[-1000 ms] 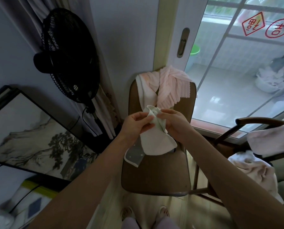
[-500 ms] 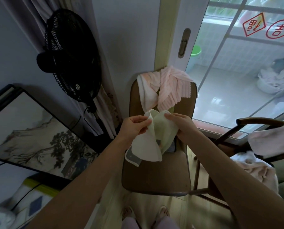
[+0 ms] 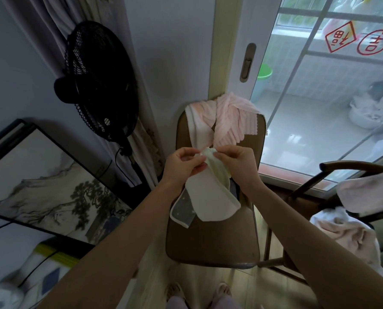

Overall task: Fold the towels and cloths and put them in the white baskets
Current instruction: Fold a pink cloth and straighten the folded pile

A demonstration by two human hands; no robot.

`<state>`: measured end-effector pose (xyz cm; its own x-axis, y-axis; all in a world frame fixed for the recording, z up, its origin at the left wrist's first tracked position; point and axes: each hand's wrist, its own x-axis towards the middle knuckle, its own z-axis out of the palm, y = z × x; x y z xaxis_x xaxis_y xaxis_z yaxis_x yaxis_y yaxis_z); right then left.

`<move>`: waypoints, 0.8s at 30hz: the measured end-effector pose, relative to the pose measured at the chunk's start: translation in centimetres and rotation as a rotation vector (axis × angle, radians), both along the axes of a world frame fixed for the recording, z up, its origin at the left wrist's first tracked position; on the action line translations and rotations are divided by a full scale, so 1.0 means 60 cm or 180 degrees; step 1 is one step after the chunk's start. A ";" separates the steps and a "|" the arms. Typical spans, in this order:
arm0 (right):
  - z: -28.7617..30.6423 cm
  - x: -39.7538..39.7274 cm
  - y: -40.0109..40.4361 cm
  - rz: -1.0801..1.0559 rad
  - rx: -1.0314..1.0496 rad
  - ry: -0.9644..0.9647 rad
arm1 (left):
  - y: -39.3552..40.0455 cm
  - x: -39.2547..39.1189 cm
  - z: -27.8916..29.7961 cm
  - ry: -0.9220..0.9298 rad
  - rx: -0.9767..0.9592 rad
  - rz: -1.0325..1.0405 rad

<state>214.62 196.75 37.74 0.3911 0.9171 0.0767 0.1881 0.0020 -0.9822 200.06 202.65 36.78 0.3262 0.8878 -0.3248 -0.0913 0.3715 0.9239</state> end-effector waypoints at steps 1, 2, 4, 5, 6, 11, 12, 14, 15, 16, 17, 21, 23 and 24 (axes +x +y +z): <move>-0.002 -0.001 0.002 0.0057 0.0078 -0.0258 | 0.000 0.001 0.002 0.0015 0.0062 -0.0013; -0.003 -0.003 0.002 0.0147 0.0170 -0.0433 | 0.001 0.001 0.004 0.0023 0.0122 -0.0046; -0.007 -0.008 0.004 0.0289 0.0317 -0.0578 | 0.003 -0.001 0.004 -0.0028 0.0184 -0.0155; -0.008 -0.008 0.005 0.0320 0.0318 -0.0555 | 0.006 -0.005 0.003 -0.0103 0.0179 -0.0230; -0.010 -0.007 0.006 0.0345 0.0276 -0.0502 | 0.008 -0.008 0.001 -0.0170 0.0173 -0.0316; -0.016 -0.001 0.010 0.0461 0.0002 -0.0143 | 0.012 -0.023 -0.003 0.0030 0.0499 -0.0593; -0.015 -0.002 0.010 0.0479 -0.0019 -0.0057 | 0.013 -0.023 -0.002 0.0088 0.0568 -0.0607; -0.014 -0.005 0.012 0.0490 -0.0057 0.0116 | 0.015 -0.025 0.000 0.0272 0.0745 -0.0641; -0.013 -0.006 0.013 0.0484 -0.0082 0.0210 | 0.017 -0.026 0.001 0.0381 0.0829 -0.0678; -0.013 -0.008 0.013 0.0488 -0.0114 0.0319 | 0.019 -0.027 0.001 0.0461 0.0897 -0.0703; -0.013 -0.009 0.013 0.0502 -0.0146 0.0432 | 0.021 -0.028 0.000 0.0509 0.0952 -0.0716; -0.021 -0.011 0.013 0.0554 -0.0238 0.0726 | 0.032 -0.033 0.001 0.1117 0.1642 -0.0793; -0.033 -0.011 0.016 0.0554 -0.0321 0.0645 | 0.039 -0.036 0.000 0.1229 0.1795 -0.0805; -0.041 -0.011 0.018 0.0550 -0.0379 0.0515 | 0.041 -0.037 -0.002 0.1131 0.1746 -0.0757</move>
<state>213.98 197.82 35.29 0.2264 0.9702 -0.0866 0.0353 -0.0970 -0.9947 197.86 205.14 36.67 0.4892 0.8717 0.0272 0.2774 -0.1851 0.9428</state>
